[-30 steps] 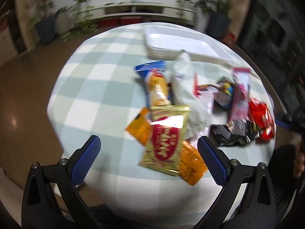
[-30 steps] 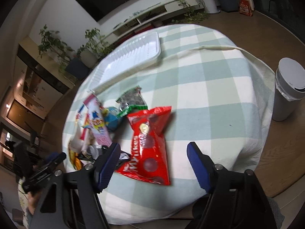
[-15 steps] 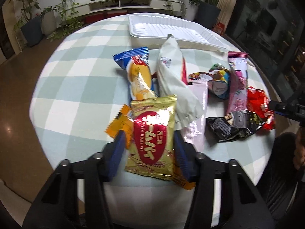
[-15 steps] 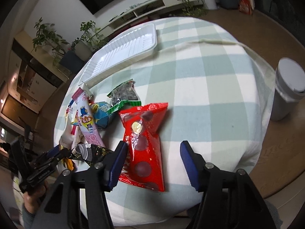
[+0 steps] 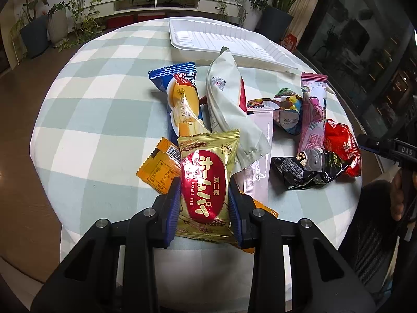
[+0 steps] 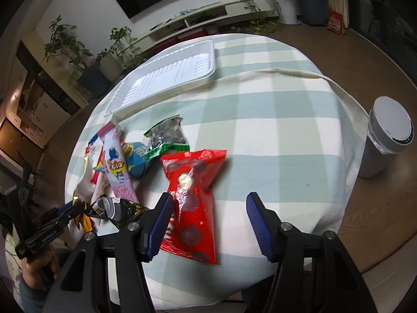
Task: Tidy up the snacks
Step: 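Grasp the gold wafer packet with the left tool while the right tool grasps the red bag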
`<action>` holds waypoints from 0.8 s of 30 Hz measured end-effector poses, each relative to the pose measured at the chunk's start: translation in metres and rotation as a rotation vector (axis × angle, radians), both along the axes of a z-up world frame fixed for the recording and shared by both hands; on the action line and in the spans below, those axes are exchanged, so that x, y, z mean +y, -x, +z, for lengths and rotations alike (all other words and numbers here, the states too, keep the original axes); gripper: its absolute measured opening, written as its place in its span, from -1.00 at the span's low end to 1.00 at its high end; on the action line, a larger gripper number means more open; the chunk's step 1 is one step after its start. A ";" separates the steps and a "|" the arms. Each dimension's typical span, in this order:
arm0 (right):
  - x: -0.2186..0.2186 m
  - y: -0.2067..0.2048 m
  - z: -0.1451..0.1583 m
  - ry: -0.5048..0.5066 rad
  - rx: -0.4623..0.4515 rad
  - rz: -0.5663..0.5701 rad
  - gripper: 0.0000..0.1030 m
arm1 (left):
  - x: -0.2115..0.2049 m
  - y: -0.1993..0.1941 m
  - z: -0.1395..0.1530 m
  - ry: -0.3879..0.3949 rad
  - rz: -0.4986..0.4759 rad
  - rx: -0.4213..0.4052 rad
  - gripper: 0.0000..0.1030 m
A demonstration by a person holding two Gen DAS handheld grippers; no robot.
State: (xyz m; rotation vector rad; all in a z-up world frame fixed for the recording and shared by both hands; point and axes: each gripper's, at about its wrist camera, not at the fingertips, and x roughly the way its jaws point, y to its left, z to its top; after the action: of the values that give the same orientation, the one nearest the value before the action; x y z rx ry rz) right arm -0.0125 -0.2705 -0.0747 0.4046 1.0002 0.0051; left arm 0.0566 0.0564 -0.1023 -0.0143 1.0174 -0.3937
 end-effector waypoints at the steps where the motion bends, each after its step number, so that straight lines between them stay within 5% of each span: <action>1: 0.002 -0.001 0.001 0.005 0.005 0.008 0.20 | 0.000 0.000 0.000 0.002 0.003 -0.004 -0.40; 13: 0.039 -0.033 -0.022 0.071 0.126 0.075 0.20 | 0.009 0.005 0.001 0.039 0.019 -0.018 -0.40; 24: 0.048 -0.035 -0.029 0.160 0.119 0.112 -0.27 | 0.006 0.003 -0.002 0.026 0.006 -0.010 -0.40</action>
State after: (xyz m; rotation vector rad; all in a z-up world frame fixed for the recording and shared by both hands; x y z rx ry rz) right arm 0.0226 -0.2229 -0.1034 0.2037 1.1315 0.0021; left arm 0.0532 0.0624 -0.1042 -0.0386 1.0018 -0.4017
